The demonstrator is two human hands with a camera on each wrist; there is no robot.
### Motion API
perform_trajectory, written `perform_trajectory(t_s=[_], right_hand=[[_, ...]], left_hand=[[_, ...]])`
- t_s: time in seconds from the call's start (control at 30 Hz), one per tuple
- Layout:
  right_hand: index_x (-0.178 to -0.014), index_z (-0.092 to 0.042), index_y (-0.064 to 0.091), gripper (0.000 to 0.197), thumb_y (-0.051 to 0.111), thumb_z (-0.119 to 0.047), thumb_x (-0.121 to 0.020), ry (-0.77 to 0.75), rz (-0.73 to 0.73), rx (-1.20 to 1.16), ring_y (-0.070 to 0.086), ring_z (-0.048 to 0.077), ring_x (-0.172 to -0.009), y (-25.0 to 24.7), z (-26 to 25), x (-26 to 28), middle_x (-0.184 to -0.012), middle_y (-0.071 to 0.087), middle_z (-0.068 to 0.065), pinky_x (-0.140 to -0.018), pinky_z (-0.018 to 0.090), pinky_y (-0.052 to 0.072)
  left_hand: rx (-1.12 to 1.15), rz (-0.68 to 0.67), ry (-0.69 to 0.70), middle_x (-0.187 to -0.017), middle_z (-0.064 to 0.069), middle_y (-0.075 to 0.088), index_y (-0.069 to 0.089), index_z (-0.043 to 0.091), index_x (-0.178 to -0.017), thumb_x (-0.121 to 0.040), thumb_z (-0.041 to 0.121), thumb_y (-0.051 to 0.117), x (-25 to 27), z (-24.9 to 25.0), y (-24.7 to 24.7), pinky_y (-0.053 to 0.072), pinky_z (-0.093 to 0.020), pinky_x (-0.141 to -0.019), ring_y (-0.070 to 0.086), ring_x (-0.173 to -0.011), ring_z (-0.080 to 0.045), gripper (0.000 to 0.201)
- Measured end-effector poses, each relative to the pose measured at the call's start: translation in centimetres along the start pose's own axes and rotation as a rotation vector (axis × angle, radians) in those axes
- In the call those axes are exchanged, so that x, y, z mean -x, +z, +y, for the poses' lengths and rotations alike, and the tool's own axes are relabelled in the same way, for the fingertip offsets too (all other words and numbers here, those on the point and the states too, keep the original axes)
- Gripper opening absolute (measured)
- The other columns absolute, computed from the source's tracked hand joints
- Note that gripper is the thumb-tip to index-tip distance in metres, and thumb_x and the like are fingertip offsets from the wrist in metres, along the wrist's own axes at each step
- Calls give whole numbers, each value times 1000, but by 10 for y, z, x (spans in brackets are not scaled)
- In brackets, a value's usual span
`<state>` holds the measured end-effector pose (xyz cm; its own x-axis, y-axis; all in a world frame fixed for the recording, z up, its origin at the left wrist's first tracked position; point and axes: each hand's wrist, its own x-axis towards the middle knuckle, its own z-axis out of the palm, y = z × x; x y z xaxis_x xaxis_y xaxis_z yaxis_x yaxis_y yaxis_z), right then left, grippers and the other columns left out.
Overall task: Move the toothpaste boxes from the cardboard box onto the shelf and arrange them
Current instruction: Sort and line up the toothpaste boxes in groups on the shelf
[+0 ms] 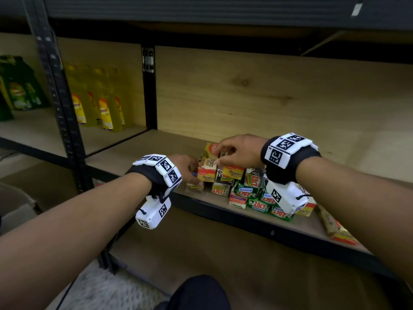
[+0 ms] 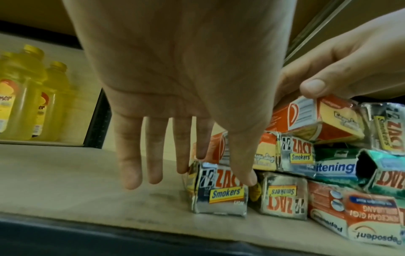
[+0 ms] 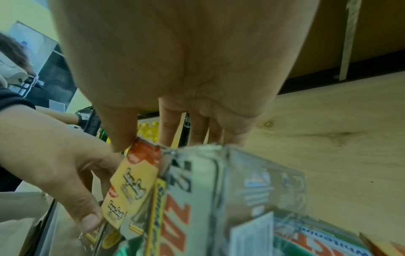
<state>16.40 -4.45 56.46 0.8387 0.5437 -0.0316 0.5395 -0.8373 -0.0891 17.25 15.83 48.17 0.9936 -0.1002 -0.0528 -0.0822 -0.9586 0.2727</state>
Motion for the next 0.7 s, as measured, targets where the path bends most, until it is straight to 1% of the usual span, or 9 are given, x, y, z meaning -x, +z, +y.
perform_trajectory(t_s=[0.07,0.13,0.2,0.3,0.4,0.47,0.53,0.63,0.7], right_hand=[[-127,-37,60,42,53,-60,-92,26,51,-48,59,15,-112,-2,4,4,-123,63,-11,-96,33,49],[-123,-35,61,38,45,-57,-97,70,83,-67,60,16,-104,-5,9,9,-122,64,-6,-86,32,50],[-122,-32,63,32,45,-46,-100,120,92,-20,60,15,-97,-8,16,15,-125,62,-3,-76,27,48],[-119,-30,67,28,51,-38,-97,208,59,92,58,20,-108,-10,29,22,-128,61,-4,-82,27,46],[-113,-28,70,30,58,-47,-94,284,40,19,59,19,-102,-12,36,30,-113,64,-5,-79,28,49],[-112,-22,69,35,61,-49,-91,322,41,-20,63,22,-97,-11,39,32,-106,65,-1,-85,34,55],[-112,-16,68,38,65,-47,-89,353,45,-44,66,27,-98,-8,42,31,-109,67,4,-90,41,56],[-109,-15,70,34,67,-41,-87,393,53,-115,68,29,-98,-4,48,31,-108,70,7,-88,43,58],[-106,-17,72,28,68,-36,-86,407,66,-181,69,28,-97,-5,53,34,-104,71,7,-86,42,59]], left_hand=[[31,-8,0,-126,2,63,49,23,-139,-70,61,76,1,5,-6,47,-29,-93,61,-110,-19,84],[94,-4,3,-133,2,60,45,23,-142,-67,63,78,3,13,-12,47,-33,-100,60,-114,-18,91],[129,41,19,-140,3,54,39,26,-146,-65,62,80,8,23,-19,45,-32,-100,58,-119,-18,98],[111,93,91,-142,6,52,40,31,-146,-66,57,82,14,42,-31,42,-26,-91,54,-122,-17,94],[55,43,143,-136,8,57,47,28,-141,-70,49,83,16,59,-39,41,-24,-87,56,-119,-16,82],[65,-2,163,-129,10,61,51,27,-138,-71,43,84,14,65,-42,45,-25,-89,59,-114,-14,77],[97,-56,168,-126,11,63,50,26,-138,-69,40,86,12,69,-45,49,-26,-90,60,-109,-12,79],[185,-95,156,-125,12,61,46,26,-141,-66,51,84,11,75,-49,54,-29,-86,64,-98,-9,88],[216,-50,136,-130,8,59,46,26,-142,-69,64,75,12,82,-48,56,-32,-86,65,-95,-11,87]])
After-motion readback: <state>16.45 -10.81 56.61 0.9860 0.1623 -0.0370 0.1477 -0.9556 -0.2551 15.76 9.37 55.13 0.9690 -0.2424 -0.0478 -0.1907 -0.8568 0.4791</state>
